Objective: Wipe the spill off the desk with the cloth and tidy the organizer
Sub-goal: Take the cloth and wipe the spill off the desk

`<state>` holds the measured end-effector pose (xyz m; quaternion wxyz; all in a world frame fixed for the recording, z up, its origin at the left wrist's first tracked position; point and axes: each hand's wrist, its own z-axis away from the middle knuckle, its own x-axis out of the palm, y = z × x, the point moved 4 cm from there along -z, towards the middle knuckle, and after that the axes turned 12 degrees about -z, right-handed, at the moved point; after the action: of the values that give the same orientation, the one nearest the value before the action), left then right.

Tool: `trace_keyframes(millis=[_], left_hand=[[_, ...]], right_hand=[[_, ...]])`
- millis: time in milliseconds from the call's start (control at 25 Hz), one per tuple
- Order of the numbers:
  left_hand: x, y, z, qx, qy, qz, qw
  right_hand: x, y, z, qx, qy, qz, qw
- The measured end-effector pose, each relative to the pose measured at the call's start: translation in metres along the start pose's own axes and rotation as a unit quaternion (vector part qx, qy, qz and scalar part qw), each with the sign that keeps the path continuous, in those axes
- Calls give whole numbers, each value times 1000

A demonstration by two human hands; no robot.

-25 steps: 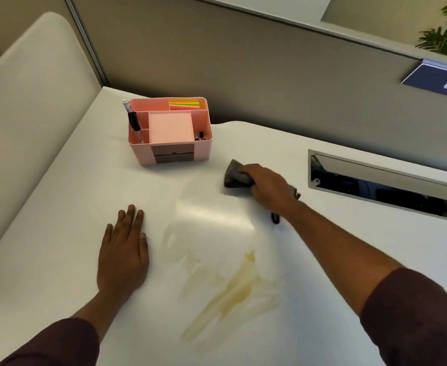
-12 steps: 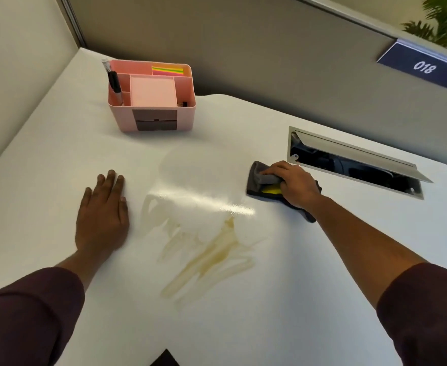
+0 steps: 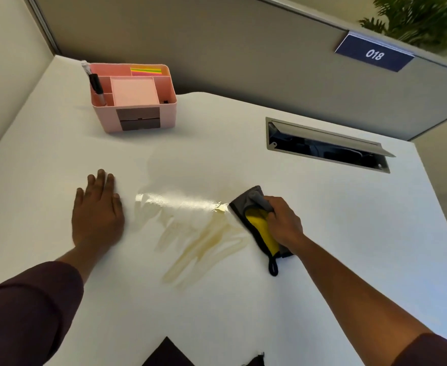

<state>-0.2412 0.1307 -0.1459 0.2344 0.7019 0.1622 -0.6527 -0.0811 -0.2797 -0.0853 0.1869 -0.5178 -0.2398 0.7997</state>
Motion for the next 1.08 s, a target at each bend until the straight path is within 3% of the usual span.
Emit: trace_keyframes(millis=[160, 400, 600, 680, 760, 840, 920, 1080], left_hand=[[0, -3, 3, 15, -16, 17, 1000], [-7, -30, 49, 104, -17, 56, 993], [-11, -49, 78, 71, -2, 54, 996], [-11, -47, 74, 77, -1, 51, 996], [-10, -45, 70, 85, -1, 48, 995], [-9, -45, 70, 82, -1, 48, 995], [-9, -45, 72, 80, -2, 49, 996], [-10, -45, 71, 82, -1, 45, 996]], right_hand=[[46, -19, 48, 34, 2, -18, 999], [107, -76, 91, 68, 40, -89, 993], [151, -140, 93, 74, 11, -148, 986], [139, -141, 82, 96, 15, -254, 962], [110, -123, 75, 117, 15, -404, 907], [69, -92, 68, 130, 45, -480, 867], [30, -57, 53, 142, 90, -454, 875], [2, -10, 33, 163, 152, -237, 946]])
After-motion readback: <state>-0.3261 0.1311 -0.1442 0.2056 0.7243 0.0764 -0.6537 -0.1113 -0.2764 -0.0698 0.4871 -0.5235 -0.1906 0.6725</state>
